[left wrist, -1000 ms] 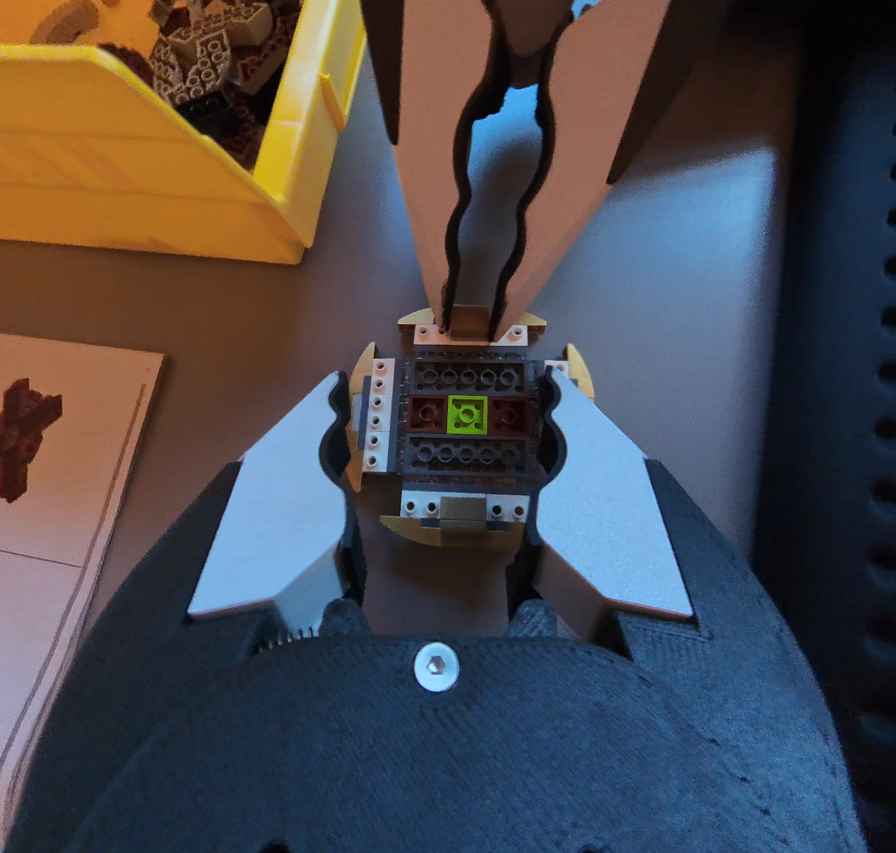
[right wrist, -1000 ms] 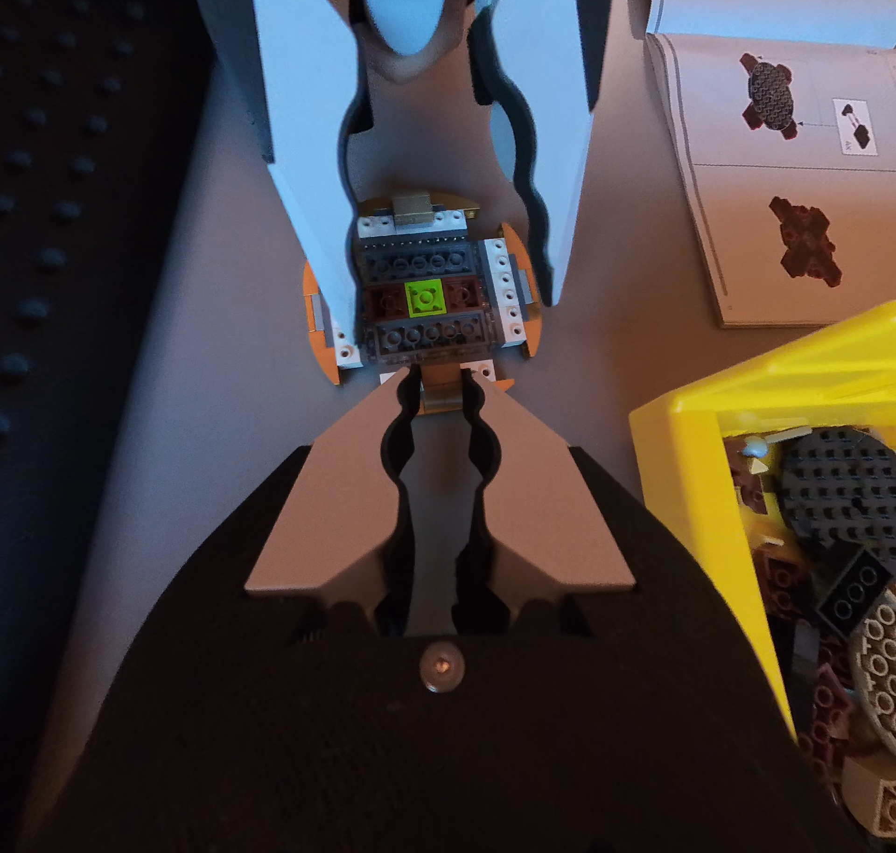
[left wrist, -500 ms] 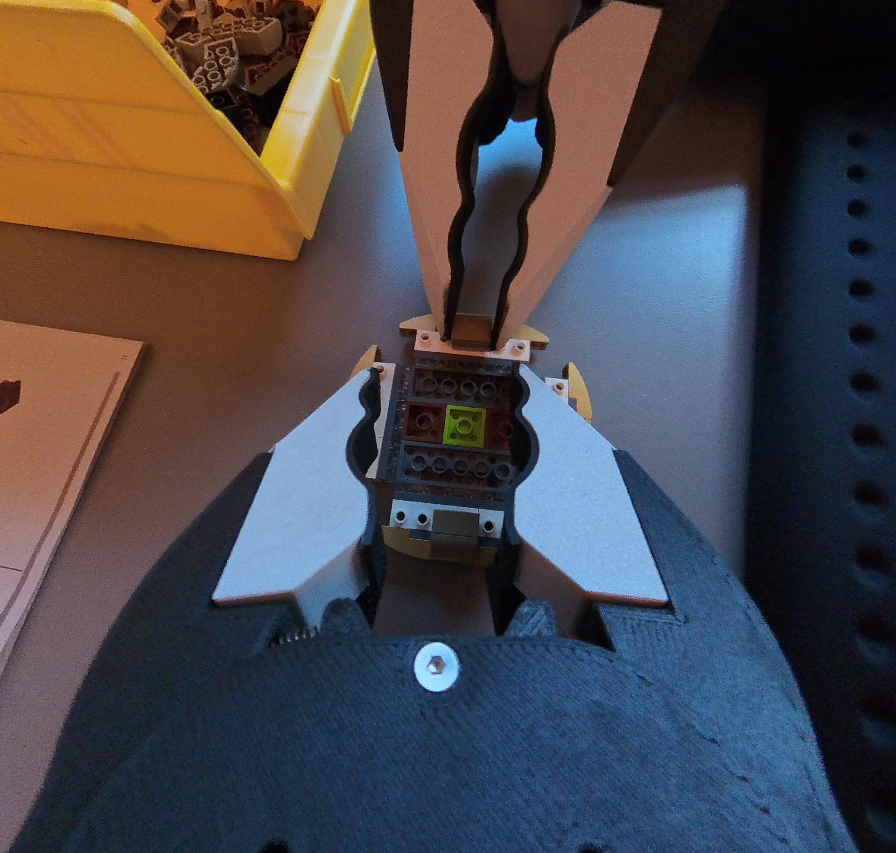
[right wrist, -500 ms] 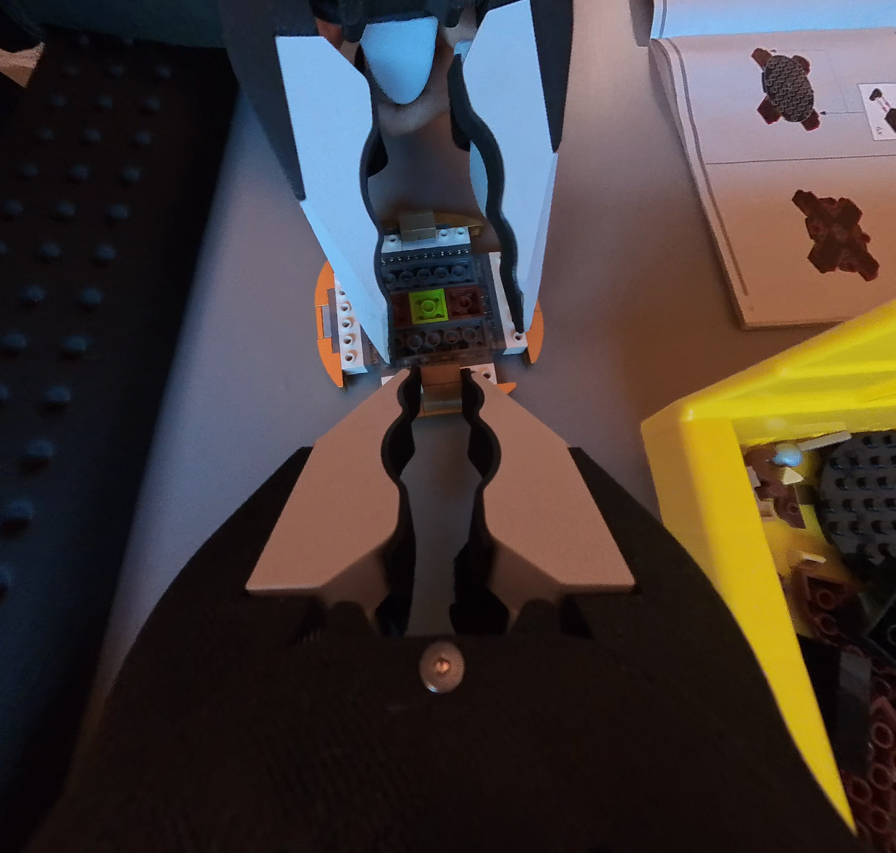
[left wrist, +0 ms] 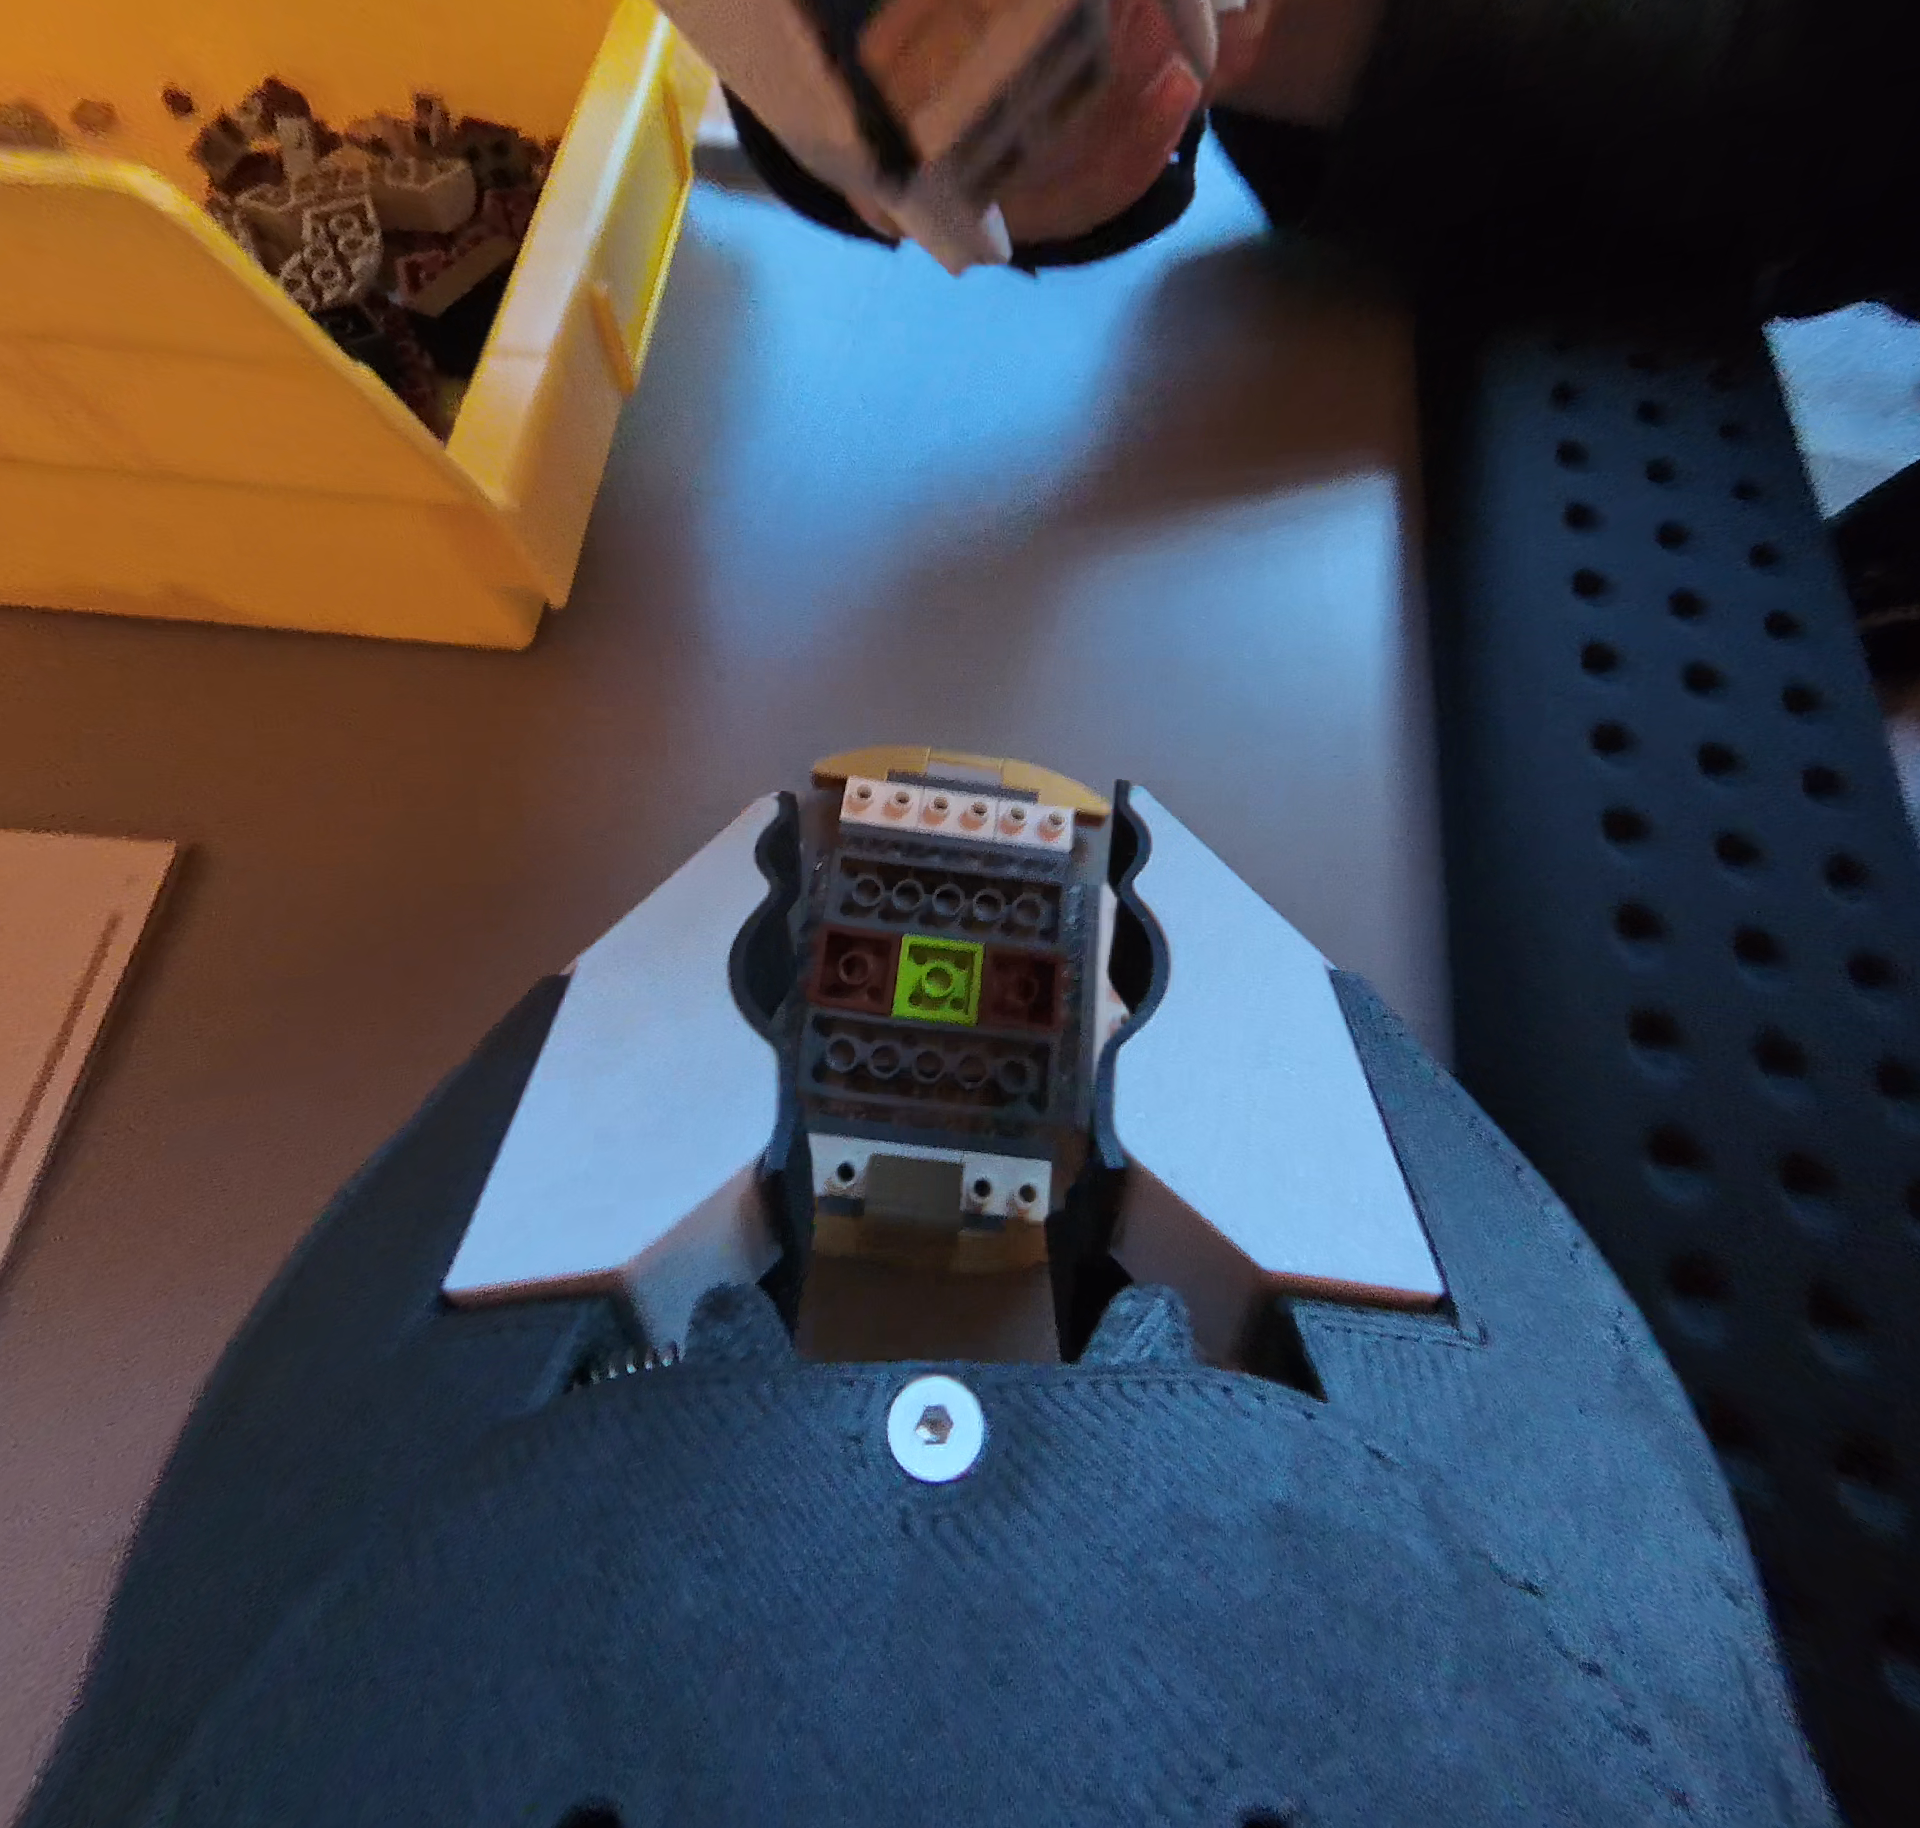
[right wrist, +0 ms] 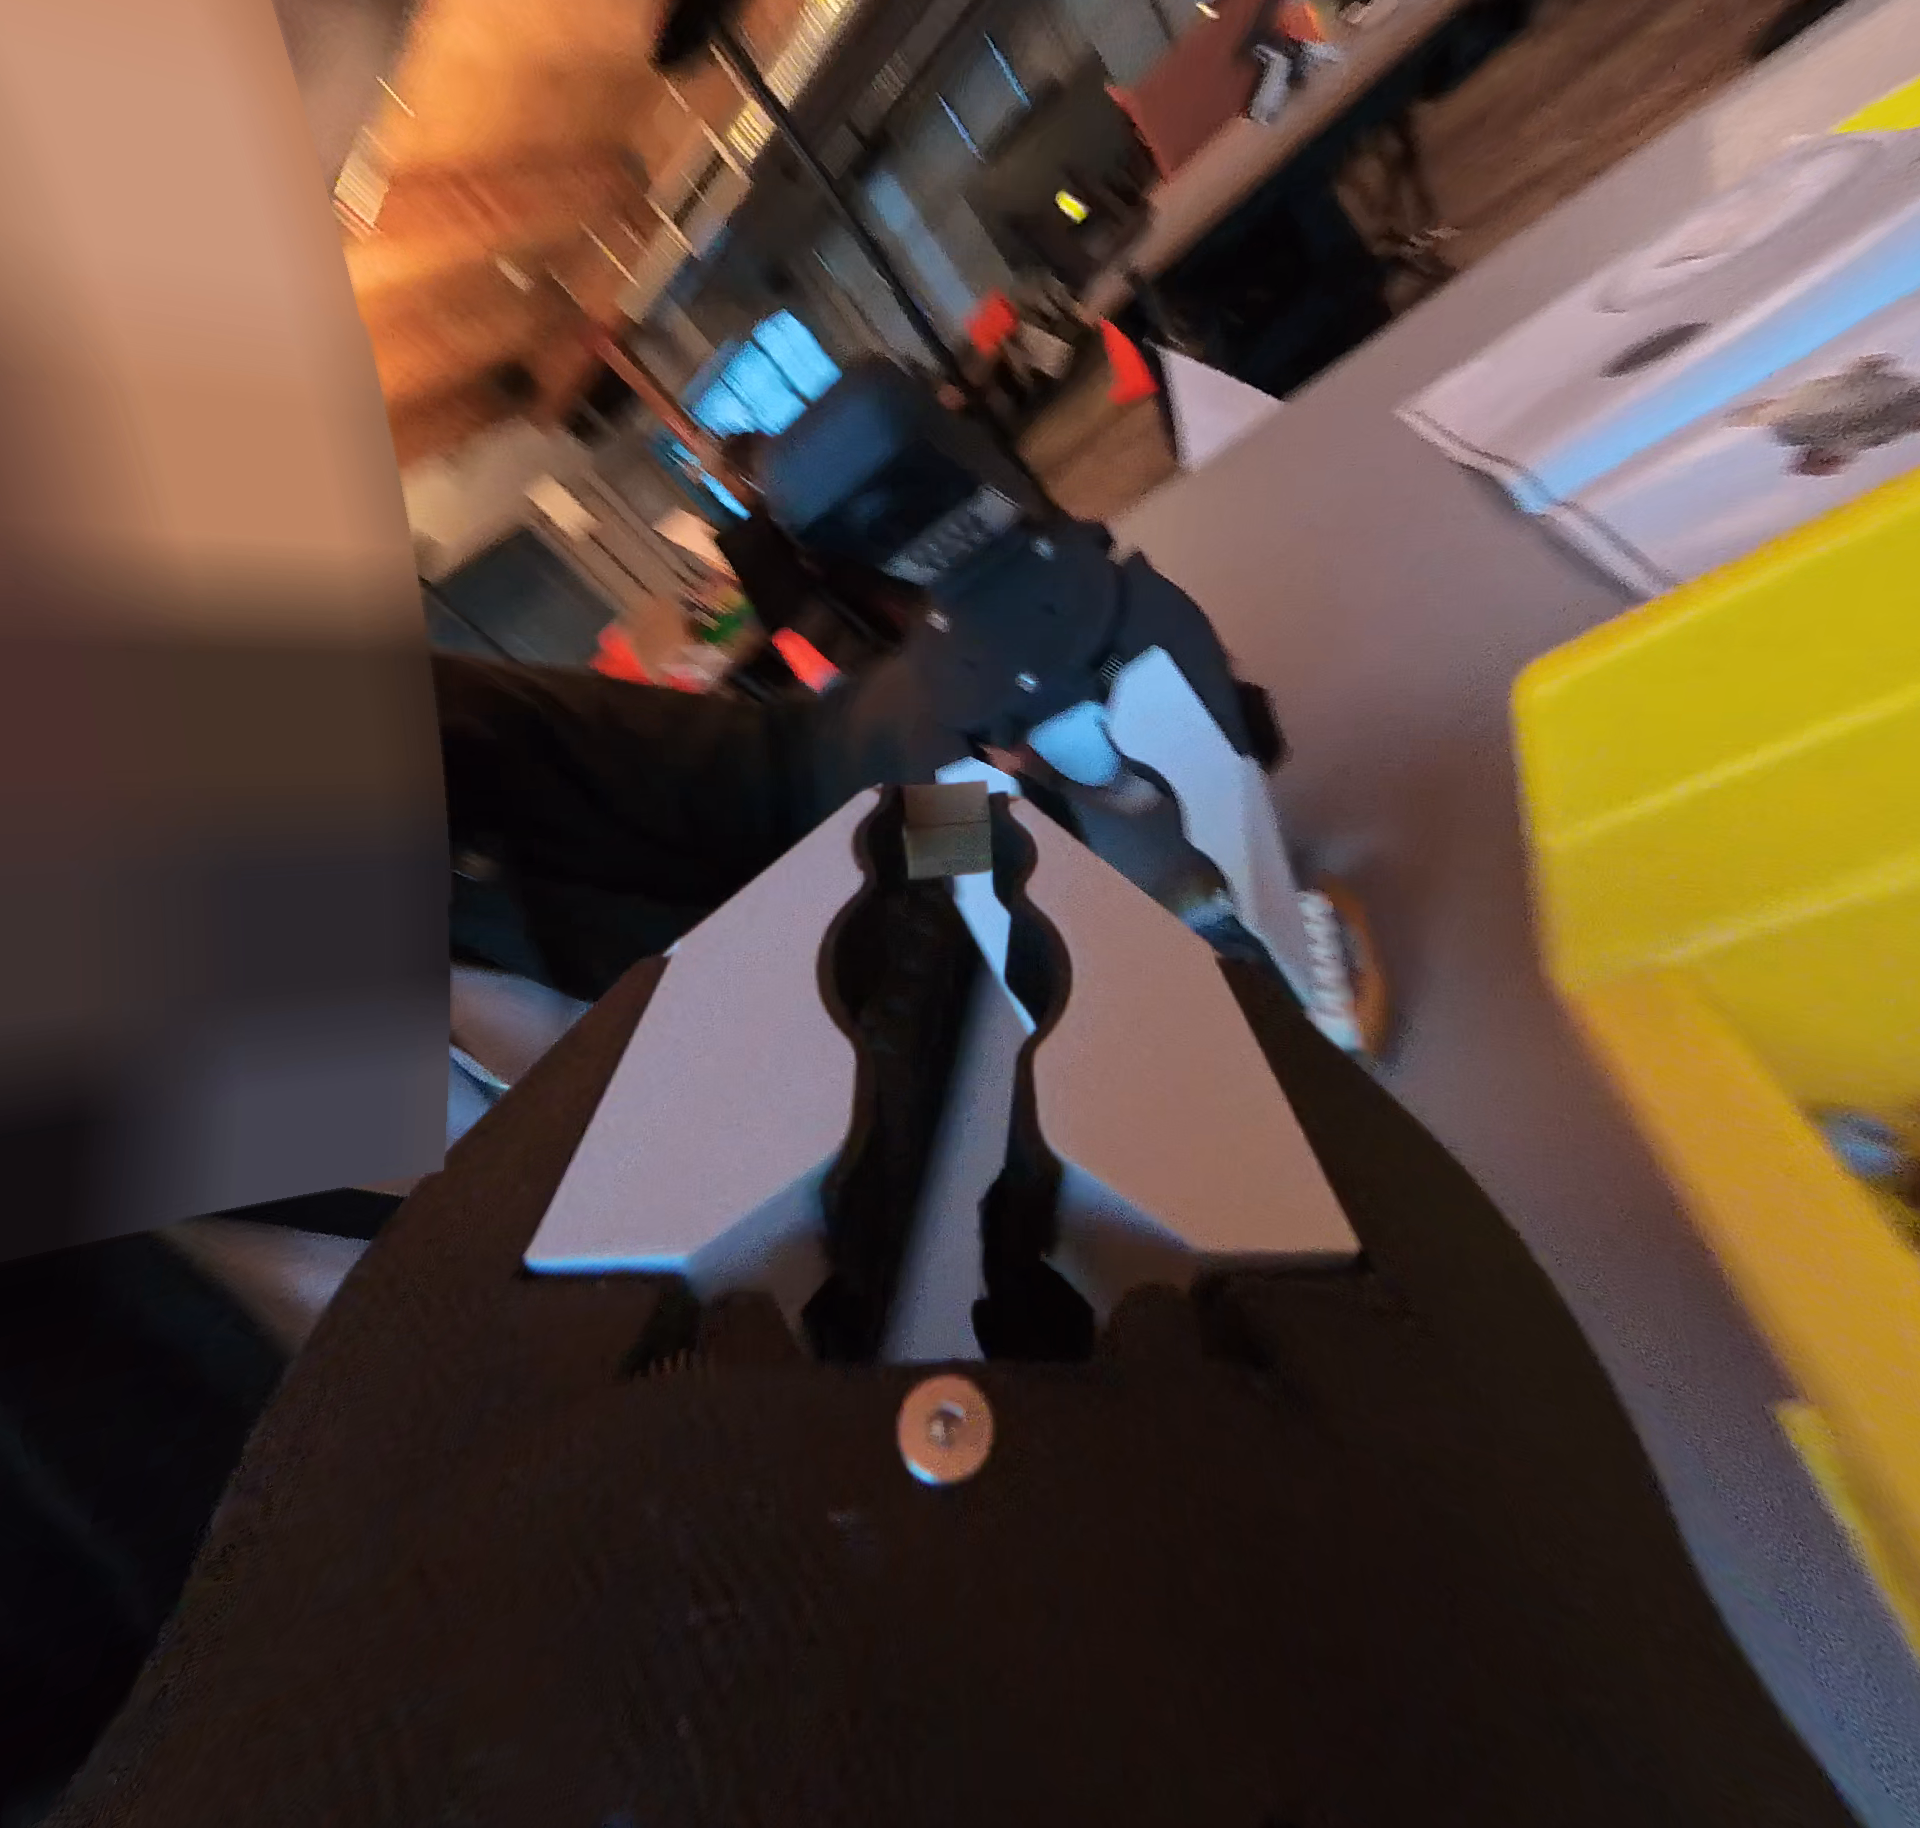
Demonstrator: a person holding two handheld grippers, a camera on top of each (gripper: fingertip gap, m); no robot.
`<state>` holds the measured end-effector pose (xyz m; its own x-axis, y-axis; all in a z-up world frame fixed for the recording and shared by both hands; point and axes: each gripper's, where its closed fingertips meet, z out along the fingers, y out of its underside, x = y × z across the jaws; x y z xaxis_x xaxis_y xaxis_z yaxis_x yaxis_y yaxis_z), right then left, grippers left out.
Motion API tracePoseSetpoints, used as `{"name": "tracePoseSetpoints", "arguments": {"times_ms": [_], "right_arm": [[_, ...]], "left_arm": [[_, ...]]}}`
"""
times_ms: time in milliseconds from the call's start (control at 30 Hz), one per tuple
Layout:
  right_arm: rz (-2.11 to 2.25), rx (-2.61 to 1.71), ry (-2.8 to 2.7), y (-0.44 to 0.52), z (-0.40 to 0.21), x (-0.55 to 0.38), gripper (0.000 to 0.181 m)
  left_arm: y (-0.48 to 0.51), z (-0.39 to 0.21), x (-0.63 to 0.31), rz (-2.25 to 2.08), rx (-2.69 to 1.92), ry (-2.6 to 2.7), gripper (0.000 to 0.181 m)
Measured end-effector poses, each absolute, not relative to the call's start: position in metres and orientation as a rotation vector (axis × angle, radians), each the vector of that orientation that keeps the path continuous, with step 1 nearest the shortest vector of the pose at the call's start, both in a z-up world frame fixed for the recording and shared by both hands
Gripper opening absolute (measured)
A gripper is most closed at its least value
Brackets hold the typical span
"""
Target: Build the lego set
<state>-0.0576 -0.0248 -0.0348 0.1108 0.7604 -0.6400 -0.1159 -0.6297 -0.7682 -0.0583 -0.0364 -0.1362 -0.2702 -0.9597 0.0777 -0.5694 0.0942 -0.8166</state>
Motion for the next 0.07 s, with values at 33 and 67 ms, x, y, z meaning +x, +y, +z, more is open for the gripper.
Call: {"name": "tracePoseSetpoints", "arguments": {"times_ms": [33, 67], "right_arm": [[1.711, -1.654, -0.581, -0.0272, -0.0243, -0.0562, 0.014], [1.801, -1.614, -0.533, -0.0287, -0.0161, -0.0543, 0.015]], "left_arm": [[-0.0393, -0.1303, -0.0566, -1.098, -1.479, 1.877, 0.059], [-0.0410, -0.1236, -0.0552, -1.131, -1.462, 1.854, 0.058]]}}
